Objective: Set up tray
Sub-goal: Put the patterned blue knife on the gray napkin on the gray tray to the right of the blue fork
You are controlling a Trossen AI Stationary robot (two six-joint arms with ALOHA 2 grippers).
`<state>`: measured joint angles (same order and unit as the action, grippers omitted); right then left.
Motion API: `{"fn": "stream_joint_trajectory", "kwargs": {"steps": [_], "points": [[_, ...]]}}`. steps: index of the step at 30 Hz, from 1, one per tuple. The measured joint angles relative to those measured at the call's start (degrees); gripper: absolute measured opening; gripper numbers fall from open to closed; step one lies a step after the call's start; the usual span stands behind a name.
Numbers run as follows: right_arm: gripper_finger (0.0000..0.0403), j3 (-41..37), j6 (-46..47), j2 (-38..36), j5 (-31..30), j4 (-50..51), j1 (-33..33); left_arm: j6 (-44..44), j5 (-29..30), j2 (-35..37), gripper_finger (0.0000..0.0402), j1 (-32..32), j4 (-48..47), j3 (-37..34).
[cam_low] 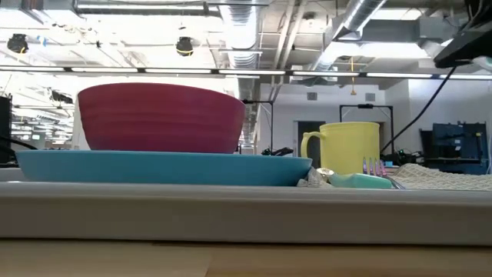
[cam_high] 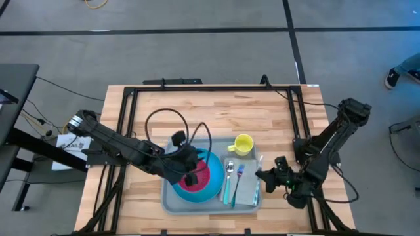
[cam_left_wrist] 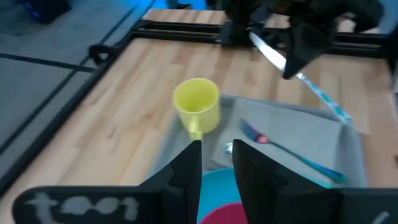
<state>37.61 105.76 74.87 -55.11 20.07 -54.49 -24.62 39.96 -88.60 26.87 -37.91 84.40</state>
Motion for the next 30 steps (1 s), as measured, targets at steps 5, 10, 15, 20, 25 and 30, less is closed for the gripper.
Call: {"fn": "stream_joint_trajectory", "kwargs": {"steps": [5,10,15,20,25,30], "points": [[0.0,-3.6,0.1,1.0,3.3,-6.3,2.9,0.0,2.2,0.2,0.008,0.0,-1.2,0.0],[0.0,-4.6,-3.5,3.3,8.1,-14.1,7.0,0.0,1.3,-0.3,0.008,0.0,-1.6,0.0],[0.0,-4.9,-9.4,7.3,13.7,-23.8,10.4,0.0,1.3,-0.2,0.008,-0.1,-2.6,0.0],[0.0001,-4.9,-9.2,10.6,18.1,-25.0,13.3,0.9,1.3,-0.2,0.008,-0.1,-2.9,0.0],[0.0017,-4.9,-9.0,11.8,22.6,-23.9,15.0,0.9,1.3,-0.2,0.008,-0.1,-4.2,0.0],[0.0047,-4.9,-11.7,11.0,27.8,-23.9,14.9,0.7,1.3,-0.2,0.008,-0.1,-5.5,0.0]]}}
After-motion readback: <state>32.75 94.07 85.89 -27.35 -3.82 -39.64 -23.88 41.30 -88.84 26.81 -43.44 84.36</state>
